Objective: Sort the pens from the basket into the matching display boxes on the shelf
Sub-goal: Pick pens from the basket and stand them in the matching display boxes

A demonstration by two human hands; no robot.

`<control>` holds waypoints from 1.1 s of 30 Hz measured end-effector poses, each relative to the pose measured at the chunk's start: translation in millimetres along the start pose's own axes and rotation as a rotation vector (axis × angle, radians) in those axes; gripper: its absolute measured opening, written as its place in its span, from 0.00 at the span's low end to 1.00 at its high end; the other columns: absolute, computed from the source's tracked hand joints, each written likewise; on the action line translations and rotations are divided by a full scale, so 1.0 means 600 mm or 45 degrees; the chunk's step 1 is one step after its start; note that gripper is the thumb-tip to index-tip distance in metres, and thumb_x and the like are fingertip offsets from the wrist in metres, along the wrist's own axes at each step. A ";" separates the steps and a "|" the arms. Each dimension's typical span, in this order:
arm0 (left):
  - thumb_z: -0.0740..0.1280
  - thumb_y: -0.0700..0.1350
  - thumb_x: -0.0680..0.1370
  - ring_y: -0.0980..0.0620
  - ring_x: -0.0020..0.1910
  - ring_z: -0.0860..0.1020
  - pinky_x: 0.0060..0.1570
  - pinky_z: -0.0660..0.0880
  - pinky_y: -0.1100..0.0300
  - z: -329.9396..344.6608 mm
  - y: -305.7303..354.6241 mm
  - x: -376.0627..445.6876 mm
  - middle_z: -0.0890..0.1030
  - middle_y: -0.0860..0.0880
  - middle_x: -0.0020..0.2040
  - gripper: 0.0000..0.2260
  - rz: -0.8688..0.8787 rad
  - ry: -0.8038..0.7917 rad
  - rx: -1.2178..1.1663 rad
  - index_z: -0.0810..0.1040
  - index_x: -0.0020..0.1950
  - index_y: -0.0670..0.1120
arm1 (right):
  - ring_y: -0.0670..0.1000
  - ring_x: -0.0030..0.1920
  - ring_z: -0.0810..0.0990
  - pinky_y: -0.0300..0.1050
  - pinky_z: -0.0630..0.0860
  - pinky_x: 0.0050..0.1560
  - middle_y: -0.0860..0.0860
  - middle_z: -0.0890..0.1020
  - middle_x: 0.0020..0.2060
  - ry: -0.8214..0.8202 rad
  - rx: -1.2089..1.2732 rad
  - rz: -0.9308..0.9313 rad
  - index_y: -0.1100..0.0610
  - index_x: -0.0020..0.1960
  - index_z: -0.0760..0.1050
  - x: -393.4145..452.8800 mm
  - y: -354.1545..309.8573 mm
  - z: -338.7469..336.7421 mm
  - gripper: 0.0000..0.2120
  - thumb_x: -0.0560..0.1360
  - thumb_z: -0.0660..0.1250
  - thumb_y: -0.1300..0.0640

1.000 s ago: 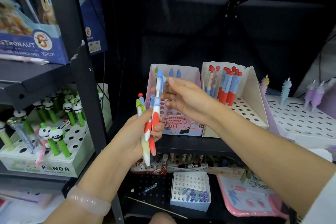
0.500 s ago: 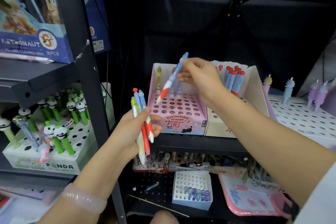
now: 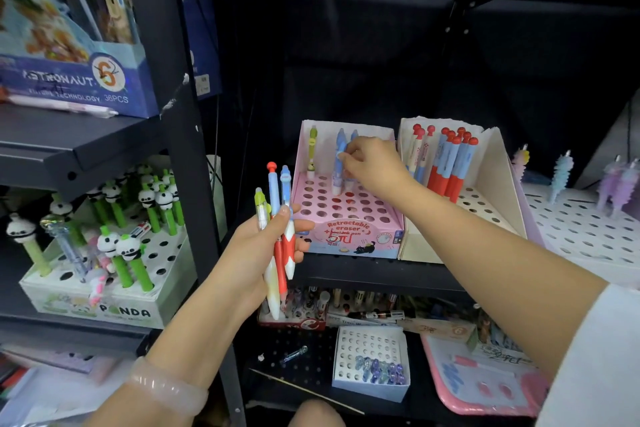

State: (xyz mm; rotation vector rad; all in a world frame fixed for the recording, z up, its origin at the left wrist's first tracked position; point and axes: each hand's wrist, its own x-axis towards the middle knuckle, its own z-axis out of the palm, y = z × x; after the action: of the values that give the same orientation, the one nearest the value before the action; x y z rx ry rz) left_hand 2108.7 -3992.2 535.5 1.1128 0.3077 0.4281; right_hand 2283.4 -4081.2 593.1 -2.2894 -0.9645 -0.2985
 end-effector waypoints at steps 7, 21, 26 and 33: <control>0.61 0.46 0.79 0.55 0.26 0.76 0.26 0.74 0.65 0.010 -0.003 -0.005 0.84 0.47 0.39 0.11 0.067 -0.041 0.072 0.74 0.56 0.40 | 0.50 0.36 0.79 0.42 0.74 0.40 0.54 0.82 0.36 0.138 0.077 0.031 0.60 0.44 0.78 -0.024 -0.013 -0.005 0.10 0.77 0.63 0.55; 0.60 0.48 0.79 0.51 0.31 0.81 0.31 0.79 0.62 0.017 -0.011 -0.006 0.85 0.45 0.39 0.10 0.041 -0.011 0.067 0.77 0.51 0.44 | 0.42 0.32 0.81 0.34 0.77 0.35 0.49 0.81 0.33 0.024 1.101 0.189 0.56 0.42 0.76 -0.039 -0.040 -0.042 0.08 0.78 0.62 0.55; 0.59 0.47 0.80 0.56 0.23 0.71 0.23 0.70 0.65 0.013 -0.017 0.002 0.82 0.49 0.33 0.11 0.066 0.028 0.155 0.77 0.53 0.44 | 0.49 0.41 0.82 0.45 0.79 0.46 0.52 0.82 0.39 0.384 0.522 0.046 0.57 0.47 0.73 -0.010 0.001 -0.060 0.05 0.77 0.64 0.54; 0.57 0.42 0.81 0.56 0.21 0.66 0.21 0.64 0.66 0.015 -0.014 0.006 0.83 0.46 0.34 0.03 0.064 0.043 0.171 0.70 0.51 0.44 | 0.44 0.32 0.74 0.36 0.69 0.32 0.49 0.76 0.31 0.108 0.050 0.081 0.61 0.53 0.75 -0.007 0.024 -0.023 0.10 0.78 0.62 0.55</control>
State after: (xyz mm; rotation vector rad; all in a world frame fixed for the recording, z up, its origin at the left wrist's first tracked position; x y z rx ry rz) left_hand 2117.4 -4001.0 531.2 1.2475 0.3429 0.4767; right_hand 2291.2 -4099.7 595.3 -2.2478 -0.8462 -0.3443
